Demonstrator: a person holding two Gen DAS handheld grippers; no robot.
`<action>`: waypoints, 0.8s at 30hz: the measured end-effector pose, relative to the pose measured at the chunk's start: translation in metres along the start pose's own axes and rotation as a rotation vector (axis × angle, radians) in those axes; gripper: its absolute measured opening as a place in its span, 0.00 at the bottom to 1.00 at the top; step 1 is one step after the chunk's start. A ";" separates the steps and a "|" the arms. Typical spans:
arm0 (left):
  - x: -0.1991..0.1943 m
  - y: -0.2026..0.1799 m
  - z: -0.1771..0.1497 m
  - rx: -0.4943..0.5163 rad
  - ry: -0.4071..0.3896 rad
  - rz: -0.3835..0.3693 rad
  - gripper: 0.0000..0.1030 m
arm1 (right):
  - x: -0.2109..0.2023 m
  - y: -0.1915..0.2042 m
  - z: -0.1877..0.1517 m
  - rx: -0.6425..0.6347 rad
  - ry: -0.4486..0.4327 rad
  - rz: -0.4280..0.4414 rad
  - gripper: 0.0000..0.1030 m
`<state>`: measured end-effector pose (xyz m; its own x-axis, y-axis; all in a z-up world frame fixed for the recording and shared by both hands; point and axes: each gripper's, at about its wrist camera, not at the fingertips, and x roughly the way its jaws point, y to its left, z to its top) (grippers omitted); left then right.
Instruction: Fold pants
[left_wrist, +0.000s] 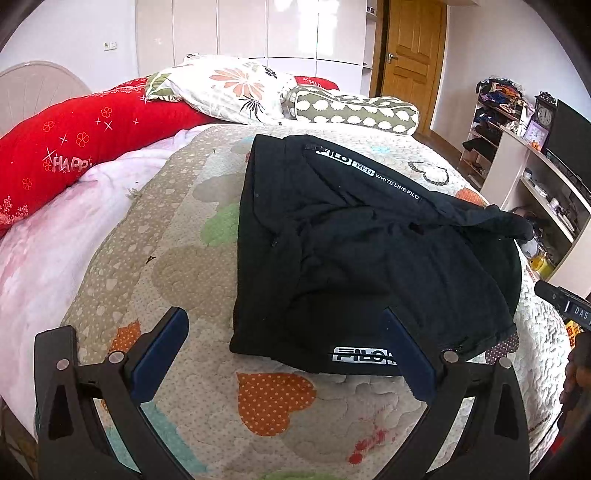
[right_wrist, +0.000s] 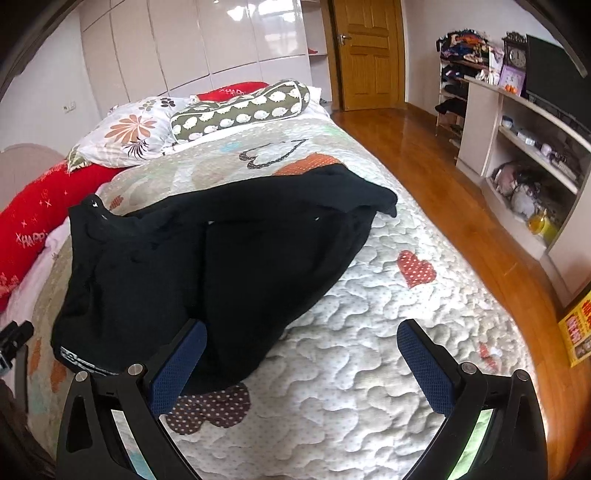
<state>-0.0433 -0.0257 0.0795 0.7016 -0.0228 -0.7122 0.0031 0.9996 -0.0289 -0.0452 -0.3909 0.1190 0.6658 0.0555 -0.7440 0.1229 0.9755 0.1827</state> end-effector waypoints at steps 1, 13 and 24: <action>0.000 0.000 0.000 0.000 0.001 0.001 1.00 | 0.001 0.000 0.000 0.001 0.003 0.001 1.00; 0.004 -0.003 -0.001 0.006 0.012 0.000 1.00 | 0.007 0.007 -0.001 -0.017 0.008 -0.008 1.00; 0.026 0.027 -0.013 -0.124 0.093 -0.062 1.00 | 0.026 -0.004 -0.005 0.015 0.055 0.004 1.00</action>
<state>-0.0341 0.0002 0.0511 0.6338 -0.0916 -0.7681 -0.0480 0.9864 -0.1572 -0.0319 -0.3920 0.0954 0.6249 0.0712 -0.7774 0.1314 0.9720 0.1946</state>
